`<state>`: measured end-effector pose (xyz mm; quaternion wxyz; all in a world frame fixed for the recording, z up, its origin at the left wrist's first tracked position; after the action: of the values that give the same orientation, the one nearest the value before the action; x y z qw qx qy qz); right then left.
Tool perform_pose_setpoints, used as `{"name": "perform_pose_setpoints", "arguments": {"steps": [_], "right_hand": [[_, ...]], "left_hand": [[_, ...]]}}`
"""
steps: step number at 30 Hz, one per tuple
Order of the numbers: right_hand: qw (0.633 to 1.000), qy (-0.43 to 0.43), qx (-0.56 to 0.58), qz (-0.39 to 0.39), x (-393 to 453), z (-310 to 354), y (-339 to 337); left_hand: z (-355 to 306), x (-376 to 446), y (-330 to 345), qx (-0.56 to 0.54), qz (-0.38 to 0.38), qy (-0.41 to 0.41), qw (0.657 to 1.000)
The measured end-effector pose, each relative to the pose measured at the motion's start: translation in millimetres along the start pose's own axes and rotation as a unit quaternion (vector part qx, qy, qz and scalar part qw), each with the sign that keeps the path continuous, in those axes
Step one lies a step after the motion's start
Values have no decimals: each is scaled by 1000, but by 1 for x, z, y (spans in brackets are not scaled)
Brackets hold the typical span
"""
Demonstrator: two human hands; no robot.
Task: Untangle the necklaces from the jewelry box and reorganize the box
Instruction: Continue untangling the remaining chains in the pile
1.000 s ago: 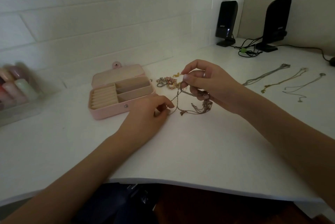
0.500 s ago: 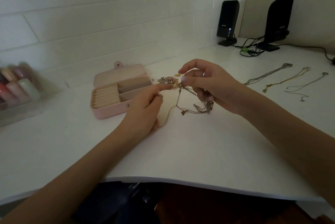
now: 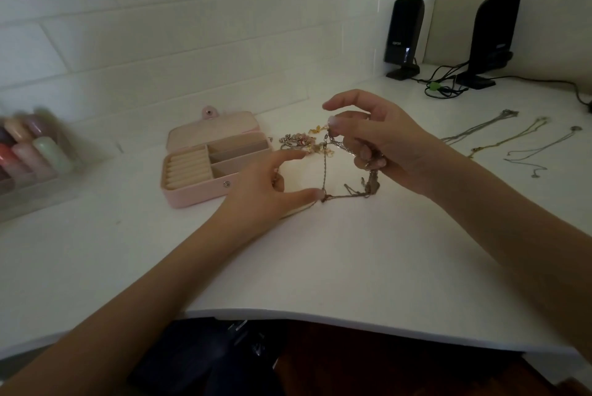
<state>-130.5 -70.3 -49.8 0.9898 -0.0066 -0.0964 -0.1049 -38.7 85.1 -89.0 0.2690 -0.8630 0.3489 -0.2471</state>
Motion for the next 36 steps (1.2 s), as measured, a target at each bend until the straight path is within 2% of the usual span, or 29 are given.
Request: {"name": "perform_pose_setpoints", "arguments": {"steps": [8,12,17,19,21,23,25,28,31,36], "right_hand": [[999,-21,18,45,-2,3,6],[998,-37,38,35,-2,8,3],[998,-40,44,-19,0,10,-10],[997,-54,-42,-37,-1,10,-13],[974,-92,-205,-37,-1,10,-12],[919,-112,-379,-15,1,3,-9],[845,-87,-528,0,3,-7,-9],[788,-38,-614,19,3,-17,-9],[784,-19,-621,15,3,-19,-8],[838,22,-544,25,5,-29,4]], "left_hand": [[-1,9,9,23,-22,-30,999],[4,11,7,-15,-48,-39,998],[4,9,3,-119,-48,-51,990],[6,11,2,-159,-50,-67,984],[10,12,2,-192,-48,-89,976],[12,14,0,-205,-49,-106,972],[12,14,-1,-208,-52,-107,971],[12,13,0,-201,-54,-99,973],[10,13,0,-187,-62,-94,976],[7,12,1,-186,-56,-70,979]]}}
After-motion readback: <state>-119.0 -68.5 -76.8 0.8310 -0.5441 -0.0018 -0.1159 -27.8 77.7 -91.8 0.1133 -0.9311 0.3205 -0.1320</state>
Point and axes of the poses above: each hand's wrist, its own x-axis towards the middle knuckle, its own y-axis out of the palm, z = x × y, the point moved 3 cm from there along x, towards the middle knuckle, and after that the axes turned 5 degrees about z, right-handed, at the moved point
